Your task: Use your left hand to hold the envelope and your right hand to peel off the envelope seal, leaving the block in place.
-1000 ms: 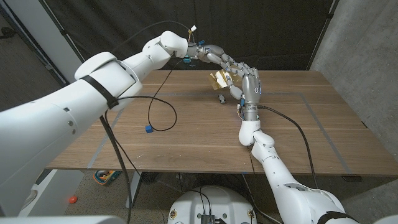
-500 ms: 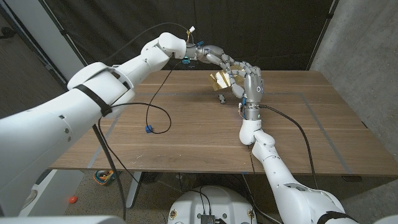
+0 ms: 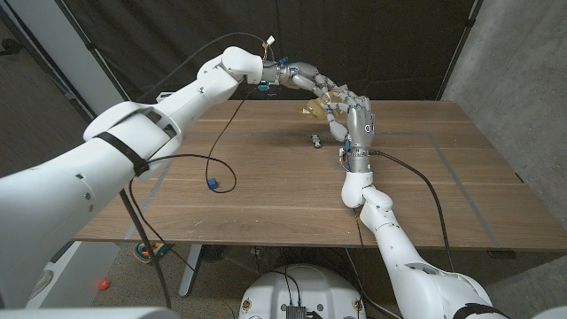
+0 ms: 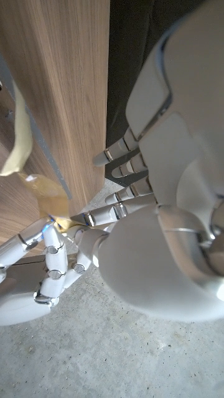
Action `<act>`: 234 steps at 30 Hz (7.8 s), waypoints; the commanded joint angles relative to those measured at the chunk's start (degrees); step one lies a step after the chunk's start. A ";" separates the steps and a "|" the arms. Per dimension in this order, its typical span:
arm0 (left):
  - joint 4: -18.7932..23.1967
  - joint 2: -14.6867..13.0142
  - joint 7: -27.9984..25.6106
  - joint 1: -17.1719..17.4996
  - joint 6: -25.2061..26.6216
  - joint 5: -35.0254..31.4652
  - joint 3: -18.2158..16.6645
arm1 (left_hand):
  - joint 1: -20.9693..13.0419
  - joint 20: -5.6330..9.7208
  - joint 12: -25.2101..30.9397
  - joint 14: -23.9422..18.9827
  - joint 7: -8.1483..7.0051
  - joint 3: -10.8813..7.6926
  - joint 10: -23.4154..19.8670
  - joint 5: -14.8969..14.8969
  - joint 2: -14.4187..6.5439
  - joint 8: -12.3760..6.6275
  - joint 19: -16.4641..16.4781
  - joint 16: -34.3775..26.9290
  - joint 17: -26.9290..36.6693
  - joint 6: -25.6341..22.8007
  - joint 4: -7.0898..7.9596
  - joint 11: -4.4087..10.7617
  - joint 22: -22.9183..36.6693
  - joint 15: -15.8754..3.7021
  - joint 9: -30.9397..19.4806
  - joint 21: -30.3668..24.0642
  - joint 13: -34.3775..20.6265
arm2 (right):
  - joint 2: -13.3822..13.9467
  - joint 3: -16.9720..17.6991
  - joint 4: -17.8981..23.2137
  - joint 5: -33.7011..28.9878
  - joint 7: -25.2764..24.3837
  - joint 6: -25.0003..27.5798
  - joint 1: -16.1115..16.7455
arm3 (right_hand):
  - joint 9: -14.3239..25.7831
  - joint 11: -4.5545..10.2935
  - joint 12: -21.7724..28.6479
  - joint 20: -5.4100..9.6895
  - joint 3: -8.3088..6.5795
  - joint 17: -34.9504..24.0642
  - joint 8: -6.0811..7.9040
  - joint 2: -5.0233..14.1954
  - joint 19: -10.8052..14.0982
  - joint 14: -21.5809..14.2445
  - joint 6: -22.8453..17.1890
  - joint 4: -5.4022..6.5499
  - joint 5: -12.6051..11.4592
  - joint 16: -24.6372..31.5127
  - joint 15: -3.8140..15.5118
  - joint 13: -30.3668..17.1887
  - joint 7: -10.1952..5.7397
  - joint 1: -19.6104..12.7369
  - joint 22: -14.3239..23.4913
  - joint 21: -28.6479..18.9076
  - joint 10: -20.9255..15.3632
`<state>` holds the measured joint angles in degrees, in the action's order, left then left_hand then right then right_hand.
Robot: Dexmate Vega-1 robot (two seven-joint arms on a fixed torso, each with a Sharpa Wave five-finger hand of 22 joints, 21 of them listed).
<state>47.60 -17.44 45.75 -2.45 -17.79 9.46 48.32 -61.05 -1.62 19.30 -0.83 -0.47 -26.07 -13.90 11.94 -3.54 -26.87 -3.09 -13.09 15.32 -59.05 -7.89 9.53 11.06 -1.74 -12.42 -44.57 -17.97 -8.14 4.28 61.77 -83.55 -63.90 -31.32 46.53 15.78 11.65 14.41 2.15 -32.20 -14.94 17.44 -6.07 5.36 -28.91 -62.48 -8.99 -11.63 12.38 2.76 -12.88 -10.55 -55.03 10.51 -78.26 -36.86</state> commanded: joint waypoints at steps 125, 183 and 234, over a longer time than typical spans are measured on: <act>19.33 -5.79 -21.30 13.19 10.67 2.10 -7.06 | 0.91 -2.00 1.22 0.91 -5.67 -0.99 2.36 -0.85 -2.06 -0.30 -1.51 -0.18 1.48 1.51 1.33 -1.30 0.11 -1.37 -2.33 -1.59 -1.02 | -2.63 7.29 2.49 -0.80 -0.10 -3.29 3.75 | -1.42 0.34 3.50 5.00 -11.58 -1.52 0.63 -0.23 -3.67 2.10 -6.30 -0.49 1.20 -0.02 9.83 -0.62 0.47 1.21 0.51 -1.76 -2.47; 1.90 0.96 -10.30 4.34 -2.69 -0.33 -1.57 | 3.01 -0.40 2.39 0.65 -8.06 5.84 1.38 9.23 0.29 -3.63 0.22 -0.57 1.25 1.73 2.91 2.47 0.88 -2.91 -6.87 -4.47 -3.48 | 14.05 -16.65 9.88 9.97 -0.10 22.81 1.10 | -3.80 0.19 0.43 4.42 -6.32 -4.37 -5.62 0.10 -0.60 2.72 9.48 -0.60 -3.13 0.23 9.40 -0.49 -2.34 2.24 -0.40 -4.31 6.21; 0.95 1.98 -10.57 -0.64 -2.47 -7.09 2.24 | 2.13 -0.38 2.87 0.62 -8.09 8.21 1.48 12.39 -0.15 -4.04 -0.29 -0.61 1.34 2.08 3.14 2.48 0.87 -3.03 -8.00 -5.71 -4.43 | 22.47 -19.36 11.40 7.41 -0.10 27.09 0.92 | -3.71 0.16 0.76 6.61 2.74 -5.63 -5.35 0.78 -0.71 2.65 9.26 2.49 -4.70 0.84 9.91 -0.55 -2.42 3.56 -0.18 -3.19 7.79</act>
<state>48.78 -15.85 34.11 -1.76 -19.79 3.64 49.58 -58.28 -2.01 21.91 -0.51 -5.62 -18.21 -12.37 23.96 -3.63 -30.38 -2.71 -13.76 16.50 -53.91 -4.65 11.88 11.90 -2.04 -19.86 -49.84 -22.21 11.43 -12.21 74.24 -76.82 -64.01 -4.81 48.95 11.86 11.58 14.99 1.95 -29.79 -20.46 11.87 -5.09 4.56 -26.32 -52.82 -6.40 -15.91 12.83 2.64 -13.31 -12.87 -51.86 10.24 -81.76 -28.81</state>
